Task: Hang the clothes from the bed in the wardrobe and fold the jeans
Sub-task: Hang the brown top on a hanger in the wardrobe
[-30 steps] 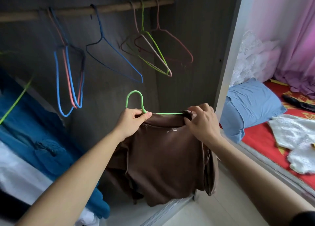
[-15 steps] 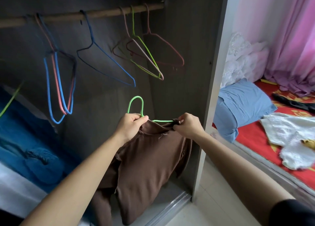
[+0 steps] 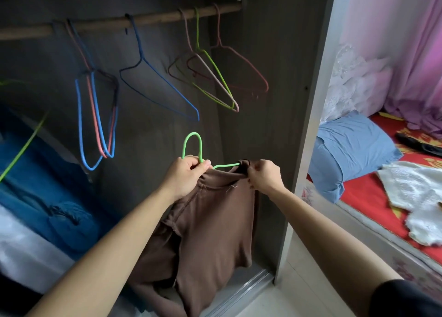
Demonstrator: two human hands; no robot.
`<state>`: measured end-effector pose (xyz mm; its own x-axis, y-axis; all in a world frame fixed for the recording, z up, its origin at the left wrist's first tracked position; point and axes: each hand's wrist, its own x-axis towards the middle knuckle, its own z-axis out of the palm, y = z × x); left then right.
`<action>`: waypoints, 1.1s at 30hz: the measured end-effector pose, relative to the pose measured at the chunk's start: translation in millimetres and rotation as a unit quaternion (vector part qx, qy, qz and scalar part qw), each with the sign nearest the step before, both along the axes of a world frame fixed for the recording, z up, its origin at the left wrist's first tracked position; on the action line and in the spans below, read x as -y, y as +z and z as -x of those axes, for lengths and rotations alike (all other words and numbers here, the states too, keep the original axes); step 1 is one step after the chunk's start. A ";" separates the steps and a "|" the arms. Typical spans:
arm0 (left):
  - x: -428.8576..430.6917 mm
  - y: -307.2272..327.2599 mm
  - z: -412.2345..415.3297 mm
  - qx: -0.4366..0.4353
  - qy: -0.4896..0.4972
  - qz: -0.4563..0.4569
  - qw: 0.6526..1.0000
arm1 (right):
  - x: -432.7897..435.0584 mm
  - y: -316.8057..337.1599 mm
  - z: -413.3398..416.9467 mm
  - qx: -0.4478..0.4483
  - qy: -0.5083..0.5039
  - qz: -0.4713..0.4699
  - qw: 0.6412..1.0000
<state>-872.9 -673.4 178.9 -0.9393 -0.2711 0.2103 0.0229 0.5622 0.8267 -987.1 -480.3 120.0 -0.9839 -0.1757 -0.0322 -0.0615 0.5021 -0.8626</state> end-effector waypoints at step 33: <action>24.3 -33.5 6.5 -0.099 0.106 0.040 0.989 | -0.7 -22.2 -57.8 0.190 0.414 -0.246 0.856</action>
